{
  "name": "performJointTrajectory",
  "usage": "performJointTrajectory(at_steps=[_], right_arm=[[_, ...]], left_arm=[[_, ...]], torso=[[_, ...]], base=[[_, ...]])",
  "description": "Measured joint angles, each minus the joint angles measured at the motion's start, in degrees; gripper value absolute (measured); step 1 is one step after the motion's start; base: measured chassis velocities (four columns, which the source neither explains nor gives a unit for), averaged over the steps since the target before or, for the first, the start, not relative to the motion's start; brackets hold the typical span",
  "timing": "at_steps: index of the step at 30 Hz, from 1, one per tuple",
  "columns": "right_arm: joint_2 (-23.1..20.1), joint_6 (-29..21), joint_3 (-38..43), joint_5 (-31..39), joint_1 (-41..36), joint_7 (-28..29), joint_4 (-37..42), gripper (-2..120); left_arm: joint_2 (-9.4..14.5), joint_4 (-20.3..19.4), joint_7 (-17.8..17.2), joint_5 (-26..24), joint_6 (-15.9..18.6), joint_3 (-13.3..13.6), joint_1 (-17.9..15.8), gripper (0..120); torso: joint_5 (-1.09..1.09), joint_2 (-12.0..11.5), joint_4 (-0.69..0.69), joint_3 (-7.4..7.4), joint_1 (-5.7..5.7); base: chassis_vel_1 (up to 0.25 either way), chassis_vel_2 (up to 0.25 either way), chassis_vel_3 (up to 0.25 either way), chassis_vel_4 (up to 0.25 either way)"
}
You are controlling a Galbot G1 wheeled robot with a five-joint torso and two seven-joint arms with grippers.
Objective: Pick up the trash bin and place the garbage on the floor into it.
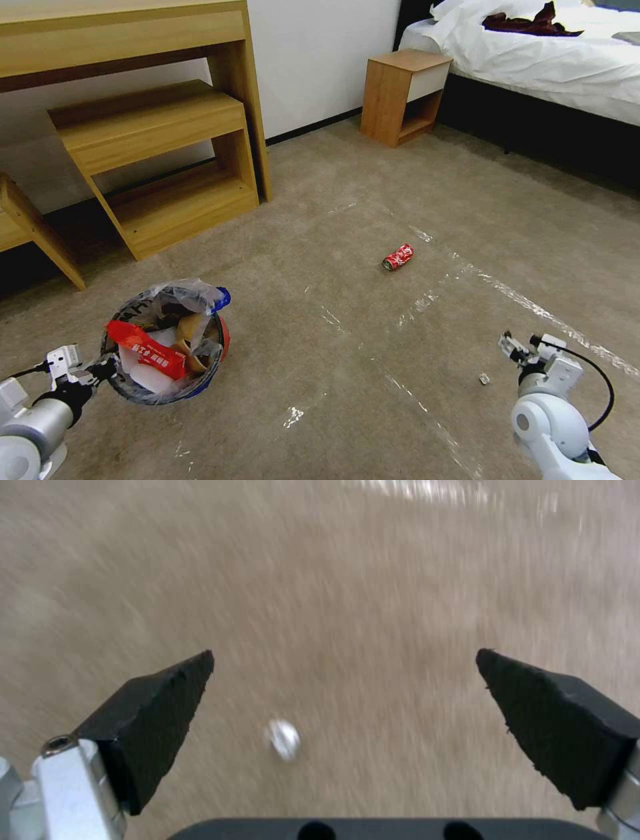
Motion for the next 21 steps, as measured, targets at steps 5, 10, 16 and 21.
performJointTrajectory(at_steps=[5, 10, 16, 21], right_arm=[[0.75, -2.83, -2.3, 5.9, 2.11, 4.4, -6.87, 100], [2.43, -2.4, -3.94, 8.28, 4.84, 6.07, -14.19, 100], [2.99, -1.69, -4.98, 8.44, 7.12, 4.99, -18.12, 100], [3.09, -1.33, -5.66, 8.48, 8.46, 4.08, -19.95, 100]], left_arm=[[-0.6, 0.28, 0.08, 0.43, -0.19, 0.42, -0.22, 0], [-1.08, 0.39, 0.33, 0.95, -0.42, 0.51, -0.03, 0], [-1.48, 0.42, 0.62, 1.35, -0.94, 0.52, 0.34, 0], [-1.61, 0.42, 0.69, 1.36, -1.03, 0.5, 0.39, 0]], torso=[[0.01, 0.0, -0.01, 0.0, 0.0], [0.01, 0.0, 0.0, 0.0, 0.0], [0.01, 0.0, 0.0, 0.0, 0.0], [0.01, 0.0, 0.0, 0.0, 0.0]], base=[[0.0, 0.0, 0.0, 0.0], [0.0, 0.0, 0.0, 0.0], [0.0, 0.0, 0.0, 0.0], [0.0, 0.0, 0.0, 0.0]])
